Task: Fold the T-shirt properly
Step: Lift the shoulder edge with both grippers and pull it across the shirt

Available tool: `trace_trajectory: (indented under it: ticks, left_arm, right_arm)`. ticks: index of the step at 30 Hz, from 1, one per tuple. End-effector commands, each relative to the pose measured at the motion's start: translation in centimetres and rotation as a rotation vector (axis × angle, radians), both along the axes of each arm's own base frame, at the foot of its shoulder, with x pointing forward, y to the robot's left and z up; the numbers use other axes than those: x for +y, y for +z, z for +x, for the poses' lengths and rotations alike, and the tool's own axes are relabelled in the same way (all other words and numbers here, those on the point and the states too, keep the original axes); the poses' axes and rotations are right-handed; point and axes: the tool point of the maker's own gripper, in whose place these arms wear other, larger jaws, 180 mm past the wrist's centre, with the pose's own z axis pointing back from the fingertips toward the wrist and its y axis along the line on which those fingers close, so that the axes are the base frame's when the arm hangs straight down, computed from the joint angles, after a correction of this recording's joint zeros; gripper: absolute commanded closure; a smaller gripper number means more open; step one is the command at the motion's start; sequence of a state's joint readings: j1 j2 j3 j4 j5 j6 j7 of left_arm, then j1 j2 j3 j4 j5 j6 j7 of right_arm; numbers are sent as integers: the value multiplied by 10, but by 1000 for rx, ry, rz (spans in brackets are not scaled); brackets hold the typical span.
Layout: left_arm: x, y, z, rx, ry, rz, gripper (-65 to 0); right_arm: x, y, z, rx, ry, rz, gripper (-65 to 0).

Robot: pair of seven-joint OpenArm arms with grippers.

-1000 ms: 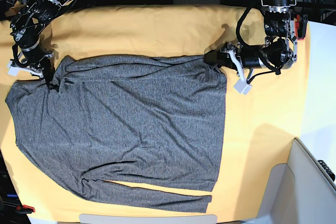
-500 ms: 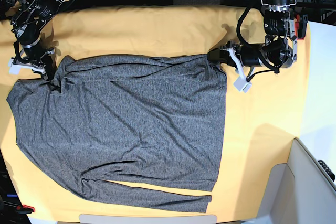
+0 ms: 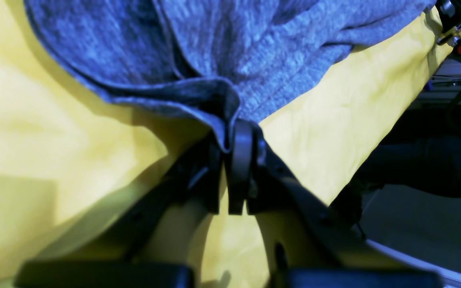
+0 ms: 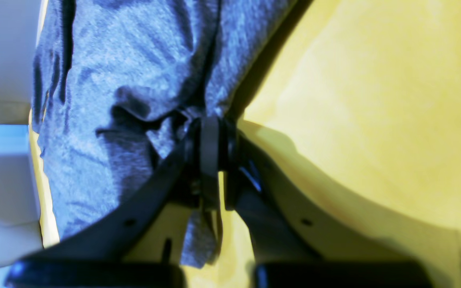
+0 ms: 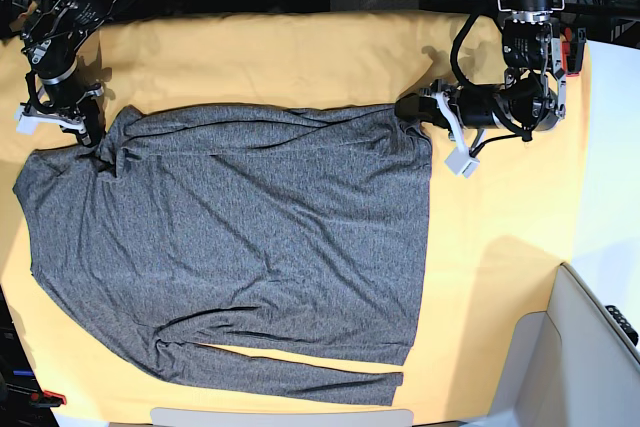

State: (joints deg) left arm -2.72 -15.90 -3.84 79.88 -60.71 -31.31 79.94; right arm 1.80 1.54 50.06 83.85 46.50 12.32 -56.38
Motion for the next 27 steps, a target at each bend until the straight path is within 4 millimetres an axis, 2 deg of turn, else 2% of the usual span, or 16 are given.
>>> trace_trajectory:
  ticks: [1,6,9,14,17,20,27]
  left_arm:
    - [3,18,18,-62,3,-11,-1]
    - [4,31,35,-108,6,-10,-1]
    - [4,43,51,-149,4,-10,-1]
    - [3,64,76,-212,1,-7,-1]
    - [5,70,89,-221,11,-15,-1]
    - [7,75,103,-222,24,-26,-1]
    - [12,83,128,-226,69,-58,-1]
  right_arm:
    - [-2,5,-3,8,8,-20,0]
    - [-8,35,7,-54,11,-86,0]
    - [-7,48,20,-94,20,-102,0]
    - [3,72,53,-160,74,-121,0]
    - [8,89,73,-204,89,-132,0]
    - [6,94,90,-195,88,-161,0]
    - [-5,84,111,-129,51,-220,0]
